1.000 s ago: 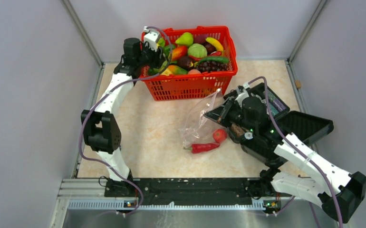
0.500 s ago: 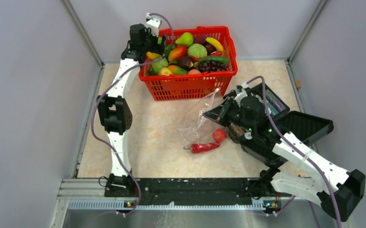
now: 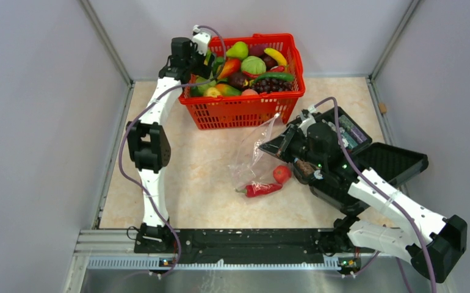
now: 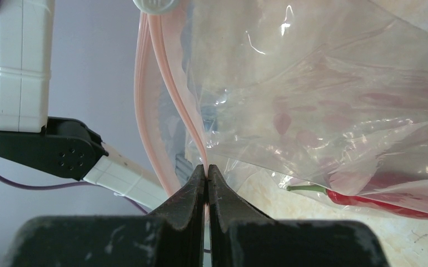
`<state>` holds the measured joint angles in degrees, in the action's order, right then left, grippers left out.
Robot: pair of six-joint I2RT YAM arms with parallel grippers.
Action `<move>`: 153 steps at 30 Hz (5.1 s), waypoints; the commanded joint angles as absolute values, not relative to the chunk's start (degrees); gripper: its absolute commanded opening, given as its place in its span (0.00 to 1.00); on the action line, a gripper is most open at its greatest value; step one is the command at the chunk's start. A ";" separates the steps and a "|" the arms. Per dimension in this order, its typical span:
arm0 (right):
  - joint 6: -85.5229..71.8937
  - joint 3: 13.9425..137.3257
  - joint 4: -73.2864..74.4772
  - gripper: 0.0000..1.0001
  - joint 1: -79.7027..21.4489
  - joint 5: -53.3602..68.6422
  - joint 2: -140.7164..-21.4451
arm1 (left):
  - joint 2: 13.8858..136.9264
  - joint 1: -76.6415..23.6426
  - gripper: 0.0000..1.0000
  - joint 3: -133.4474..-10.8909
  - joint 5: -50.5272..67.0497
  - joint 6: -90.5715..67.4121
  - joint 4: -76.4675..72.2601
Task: Place the food in the zip-top bag and seal the zipper
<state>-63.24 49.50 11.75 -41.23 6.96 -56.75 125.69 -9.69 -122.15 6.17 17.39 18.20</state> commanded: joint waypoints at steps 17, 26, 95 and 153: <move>-63.72 49.66 9.46 0.00 -41.33 7.16 -55.48 | 130.78 -13.01 0.73 -126.56 -10.96 32.42 32.41; -63.69 49.48 9.23 0.00 -41.34 7.21 -55.69 | 124.53 -13.81 0.30 -121.59 -5.02 29.15 29.17; -65.88 51.76 9.21 0.00 -42.02 2.00 -55.84 | 65.07 -35.57 0.12 -59.38 38.67 -6.84 4.71; -54.39 57.17 7.08 0.00 -42.54 15.07 -46.59 | 53.79 -40.52 0.95 -68.26 17.61 3.66 13.84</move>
<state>-57.14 54.11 10.31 -41.69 14.83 -47.99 55.55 -40.29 -67.24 19.79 3.18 14.72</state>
